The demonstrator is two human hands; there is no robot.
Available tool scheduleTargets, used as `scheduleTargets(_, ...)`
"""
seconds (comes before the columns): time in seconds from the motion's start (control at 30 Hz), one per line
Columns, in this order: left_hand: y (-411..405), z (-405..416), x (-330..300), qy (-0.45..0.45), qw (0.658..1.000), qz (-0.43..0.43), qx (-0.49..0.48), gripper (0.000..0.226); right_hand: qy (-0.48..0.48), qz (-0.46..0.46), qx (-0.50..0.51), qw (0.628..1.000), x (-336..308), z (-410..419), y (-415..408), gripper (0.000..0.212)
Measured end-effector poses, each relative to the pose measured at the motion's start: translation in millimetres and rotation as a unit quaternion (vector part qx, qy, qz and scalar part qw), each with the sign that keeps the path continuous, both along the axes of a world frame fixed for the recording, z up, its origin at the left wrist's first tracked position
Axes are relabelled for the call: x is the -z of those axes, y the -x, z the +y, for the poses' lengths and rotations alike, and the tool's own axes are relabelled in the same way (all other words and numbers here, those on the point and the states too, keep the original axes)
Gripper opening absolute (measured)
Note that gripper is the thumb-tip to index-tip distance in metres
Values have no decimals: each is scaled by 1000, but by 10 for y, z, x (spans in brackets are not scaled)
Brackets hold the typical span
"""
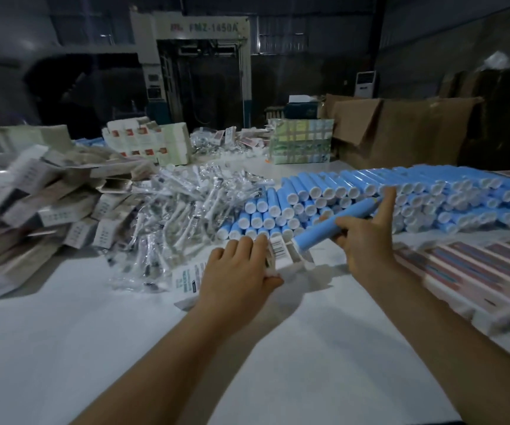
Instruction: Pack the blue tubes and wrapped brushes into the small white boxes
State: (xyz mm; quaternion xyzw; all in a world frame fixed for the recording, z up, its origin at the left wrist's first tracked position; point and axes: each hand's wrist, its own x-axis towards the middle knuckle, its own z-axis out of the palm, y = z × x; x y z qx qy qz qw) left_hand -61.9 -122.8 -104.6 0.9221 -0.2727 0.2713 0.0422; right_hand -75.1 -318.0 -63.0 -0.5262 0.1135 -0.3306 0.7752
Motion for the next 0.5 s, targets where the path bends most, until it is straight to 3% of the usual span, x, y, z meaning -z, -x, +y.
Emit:
scheduleTargets(0.17, 23, -47, -13, 32, 999, 1, -10, 71, 4, 15, -12, 1000, 160, 100, 24, 96)
scheduleTargets(0.2, 30, -52, -28, 36, 999, 3, -13, 71, 18, 30, -24, 999, 196, 140, 40, 87)
scheduleTargets(0.33, 21, -52, -27, 41, 999, 14, -11, 72, 122, 106, -46, 986, 279, 298, 90, 18)
scheduleTargets(0.5, 76, -64, -33, 13, 999, 31, -6, 71, 132, 99, -22, 986, 281, 252, 133, 21)
